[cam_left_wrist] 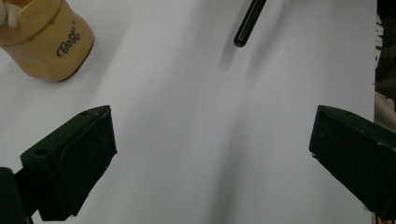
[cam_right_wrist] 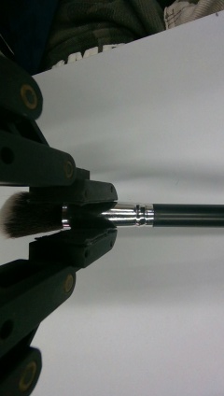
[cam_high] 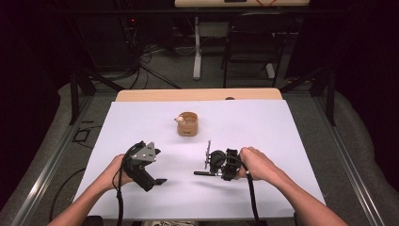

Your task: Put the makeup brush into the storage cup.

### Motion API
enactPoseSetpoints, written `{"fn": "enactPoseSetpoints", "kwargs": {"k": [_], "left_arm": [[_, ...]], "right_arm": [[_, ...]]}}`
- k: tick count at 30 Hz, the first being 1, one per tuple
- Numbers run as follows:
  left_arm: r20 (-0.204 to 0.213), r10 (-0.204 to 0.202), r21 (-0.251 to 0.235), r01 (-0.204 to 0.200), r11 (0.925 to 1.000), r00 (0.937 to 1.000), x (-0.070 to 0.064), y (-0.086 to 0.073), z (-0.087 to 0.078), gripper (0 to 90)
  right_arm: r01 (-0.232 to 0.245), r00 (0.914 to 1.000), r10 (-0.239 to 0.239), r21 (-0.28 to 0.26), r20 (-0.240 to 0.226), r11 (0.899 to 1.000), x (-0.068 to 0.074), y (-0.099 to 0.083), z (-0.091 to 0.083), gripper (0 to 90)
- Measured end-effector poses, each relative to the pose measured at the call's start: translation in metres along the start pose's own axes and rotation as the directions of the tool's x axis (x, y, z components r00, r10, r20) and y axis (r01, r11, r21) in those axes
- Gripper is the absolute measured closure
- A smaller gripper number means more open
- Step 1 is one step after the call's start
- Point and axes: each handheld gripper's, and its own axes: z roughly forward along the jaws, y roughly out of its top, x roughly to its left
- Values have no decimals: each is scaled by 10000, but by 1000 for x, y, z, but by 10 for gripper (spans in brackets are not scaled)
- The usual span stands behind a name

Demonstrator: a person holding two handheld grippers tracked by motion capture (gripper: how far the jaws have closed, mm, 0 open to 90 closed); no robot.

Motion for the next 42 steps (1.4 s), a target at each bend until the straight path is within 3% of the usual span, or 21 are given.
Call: {"fn": "enactPoseSetpoints", "kwargs": {"k": [12,13,17,27,32,40,42], "left_arm": [[317,518,395,-531,9978,9982,0,20,14,3],[545,650,538,-680,9962,9964,0,24,17,4],[734,763,672,-812,9944,9944,0,29,24,11],[1095,1037,824,-1130,9902,9886,-1,41,43,50],[1240,1167,889,-1282,9878,9854,-2,46,50,104],[1221,1308,877,-1420,9860,9839,-4,50,59,276],[1720,1386,1134,-1594,9807,9753,-4,54,64,317]], "right_arm": [[181,9998,-181,-15,62,9998,1,5,-3,763],[155,9998,-155,-16,87,9999,2,7,-4,763],[387,9992,-387,-2,105,9993,4,9,-6,763],[458,9986,-457,-43,254,9989,7,13,-8,763],[550,9981,-549,-41,288,9985,8,14,-9,763],[648,9973,-646,-69,358,9979,10,17,-11,763],[725,9966,-721,-67,389,9973,9,18,-11,763]]}}
